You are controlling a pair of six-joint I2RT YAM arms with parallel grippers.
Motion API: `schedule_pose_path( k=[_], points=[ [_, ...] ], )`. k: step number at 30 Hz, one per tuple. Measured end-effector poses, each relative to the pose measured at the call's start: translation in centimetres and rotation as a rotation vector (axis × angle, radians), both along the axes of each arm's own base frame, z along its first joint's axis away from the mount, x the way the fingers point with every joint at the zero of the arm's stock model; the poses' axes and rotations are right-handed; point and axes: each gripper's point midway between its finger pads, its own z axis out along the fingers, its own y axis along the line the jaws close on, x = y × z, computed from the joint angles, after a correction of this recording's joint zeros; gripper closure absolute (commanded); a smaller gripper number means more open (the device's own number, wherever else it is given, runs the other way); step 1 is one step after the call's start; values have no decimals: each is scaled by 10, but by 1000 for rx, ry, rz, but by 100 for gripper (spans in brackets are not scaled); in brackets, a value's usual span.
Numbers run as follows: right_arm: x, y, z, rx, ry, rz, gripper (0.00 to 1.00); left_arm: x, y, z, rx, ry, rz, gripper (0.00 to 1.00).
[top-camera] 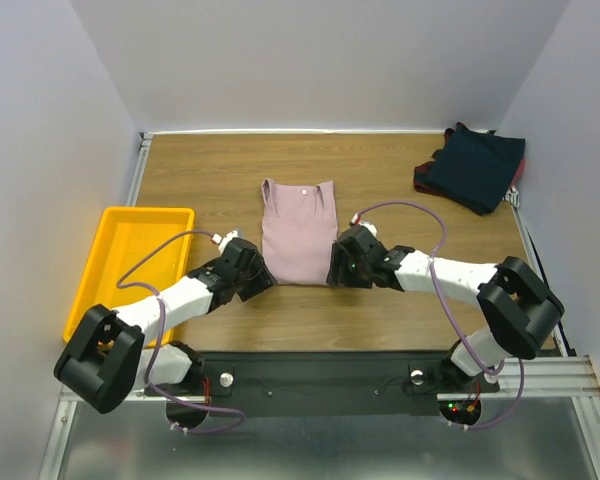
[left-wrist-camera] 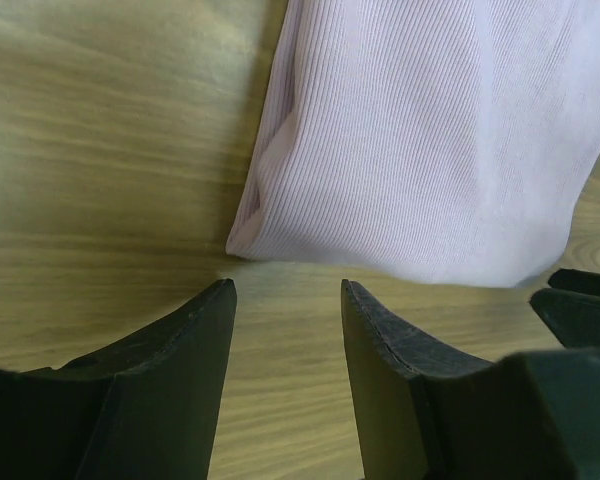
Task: Fold and stack the tank tops
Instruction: Fold the tank top
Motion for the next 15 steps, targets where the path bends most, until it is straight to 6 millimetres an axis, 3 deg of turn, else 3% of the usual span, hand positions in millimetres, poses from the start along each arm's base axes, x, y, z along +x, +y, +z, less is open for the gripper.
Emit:
schedule_pose_path(
  k=[4,9,13,15],
  points=[
    [-8,-3,-9,-7,23,-19,36,1,-3,4,-29,-17,11,43],
    [-3,4,-4,40,1,-50,35,3,-2,15,-56,-54,39,41],
    [-6,-2,-3,48,-9,-76,35,7,1,32,-85,-113,67,39],
    [-5,-2,-1,53,-16,-89,35,8,2,30,-77,-110,77,38]
  ],
)
